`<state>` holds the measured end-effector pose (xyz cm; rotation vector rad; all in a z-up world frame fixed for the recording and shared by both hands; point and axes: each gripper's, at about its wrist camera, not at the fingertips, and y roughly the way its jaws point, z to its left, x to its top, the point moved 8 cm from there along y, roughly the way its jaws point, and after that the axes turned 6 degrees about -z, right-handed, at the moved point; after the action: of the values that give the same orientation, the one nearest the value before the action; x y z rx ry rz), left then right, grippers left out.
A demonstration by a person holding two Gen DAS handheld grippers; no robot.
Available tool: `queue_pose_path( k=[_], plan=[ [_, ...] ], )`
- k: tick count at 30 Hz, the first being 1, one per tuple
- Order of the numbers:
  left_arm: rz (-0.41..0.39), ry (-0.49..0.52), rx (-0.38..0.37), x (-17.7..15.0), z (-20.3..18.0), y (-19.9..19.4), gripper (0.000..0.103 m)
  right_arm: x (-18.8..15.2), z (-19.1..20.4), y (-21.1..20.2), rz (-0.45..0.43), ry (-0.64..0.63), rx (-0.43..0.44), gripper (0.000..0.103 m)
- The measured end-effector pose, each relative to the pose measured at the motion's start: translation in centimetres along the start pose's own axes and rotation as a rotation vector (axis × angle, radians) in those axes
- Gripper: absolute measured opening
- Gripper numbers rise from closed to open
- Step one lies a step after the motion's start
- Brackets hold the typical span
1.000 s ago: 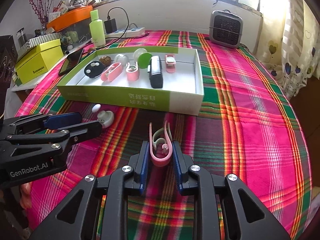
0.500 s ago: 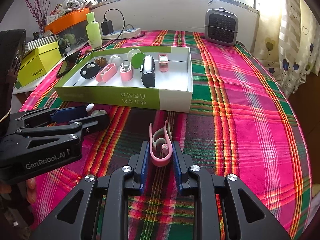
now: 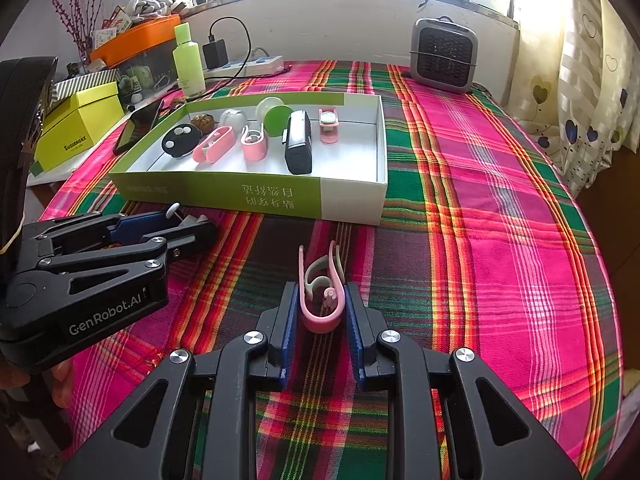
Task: Organize objects
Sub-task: 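Close right gripper on the pink clip while left gripper closes on the white knob, then lift the white knob and pink clip with both grippers and carry them into the box lid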
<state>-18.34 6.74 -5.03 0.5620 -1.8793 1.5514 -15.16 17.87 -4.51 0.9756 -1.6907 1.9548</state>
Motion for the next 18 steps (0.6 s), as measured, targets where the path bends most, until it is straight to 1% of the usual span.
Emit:
queue_pose_path(
  k=[2, 5, 6, 18],
  plan=[
    [0.000, 0.004, 0.001, -0.06, -0.05, -0.05, 0.027, 0.01, 0.00, 0.01, 0.000, 0.000, 0.000, 0.023],
    [-0.002, 0.007, 0.002, -0.14, -0.03, -0.11, 0.025, 0.00, 0.01, 0.02, 0.000, 0.000, 0.000, 0.023],
    [-0.002, 0.006, 0.004, -0.14, -0.04, -0.11, 0.021, 0.01, 0.00, 0.00, 0.000, 0.000, 0.000, 0.023],
    [-0.008, 0.003, -0.010, -0.30, -0.12, -0.54, 0.021, 0.11, 0.05, -0.18, -0.008, 0.005, 0.006, 0.023]
  ],
)
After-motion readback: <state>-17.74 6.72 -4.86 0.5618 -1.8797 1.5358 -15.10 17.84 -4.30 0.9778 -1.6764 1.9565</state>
